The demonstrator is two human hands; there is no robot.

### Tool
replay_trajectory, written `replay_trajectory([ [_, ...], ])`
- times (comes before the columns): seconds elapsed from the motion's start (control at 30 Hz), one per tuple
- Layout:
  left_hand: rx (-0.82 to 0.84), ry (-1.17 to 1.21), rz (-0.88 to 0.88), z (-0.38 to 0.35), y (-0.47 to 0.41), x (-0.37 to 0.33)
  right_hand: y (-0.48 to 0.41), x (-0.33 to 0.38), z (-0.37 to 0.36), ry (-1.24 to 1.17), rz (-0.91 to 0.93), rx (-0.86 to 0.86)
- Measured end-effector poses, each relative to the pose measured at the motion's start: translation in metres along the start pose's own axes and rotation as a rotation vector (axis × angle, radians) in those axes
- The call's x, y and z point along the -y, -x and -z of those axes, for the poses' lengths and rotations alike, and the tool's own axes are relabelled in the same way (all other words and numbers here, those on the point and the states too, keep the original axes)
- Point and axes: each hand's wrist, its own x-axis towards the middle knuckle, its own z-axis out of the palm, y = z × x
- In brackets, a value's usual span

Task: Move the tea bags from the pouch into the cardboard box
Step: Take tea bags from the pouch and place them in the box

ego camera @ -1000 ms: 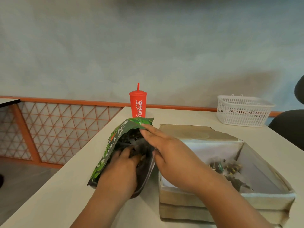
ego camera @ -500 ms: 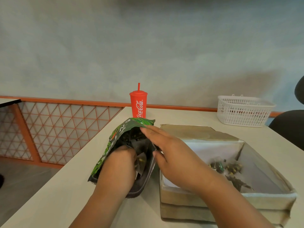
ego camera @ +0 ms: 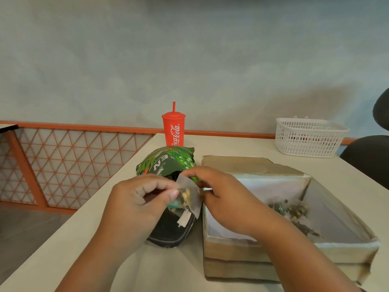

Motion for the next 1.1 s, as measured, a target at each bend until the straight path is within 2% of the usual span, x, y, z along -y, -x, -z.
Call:
replay_trajectory([
  [0.17, -0.009, 0.276, 0.086, -0.001, 0.000, -0.008, -0.002, -0.001, 0.003, -0.149, -0.034, 0.036],
  [0.3, 0.018, 0.575, 0.184, 0.000, 0.000, -0.006, 0.002, 0.004, 0.018, -0.419, -0.064, 0.068],
  [0.4, -0.022, 0.687, 0.254, -0.005, 0.000, -0.009, 0.007, 0.008, 0.023, -0.647, -0.059, 0.167],
  [0.5, -0.041, 0.739, 0.302, -0.012, 0.001, -0.013, 0.009, 0.012, 0.021, -0.747, -0.037, 0.242],
  [0.57, -0.060, 0.709, 0.313, -0.015, 0.002, -0.014, 0.010, 0.016, 0.019, -0.716, -0.036, 0.223],
  [0.73, -0.068, 0.669, 0.299, -0.016, 0.002, -0.012, 0.008, 0.020, 0.013, -0.600, -0.076, 0.026],
  [0.87, -0.096, 0.637, 0.285, -0.016, 0.002, -0.006, 0.006, 0.017, 0.016, -0.549, -0.114, -0.058],
  [0.93, -0.130, 0.543, 0.229, -0.016, 0.002, -0.005, 0.007, 0.015, 0.024, -0.523, -0.118, -0.097],
  [1.1, -0.249, 0.121, -0.008, -0.013, 0.003, -0.006, 0.017, 0.007, 0.055, -0.405, -0.124, -0.193],
])
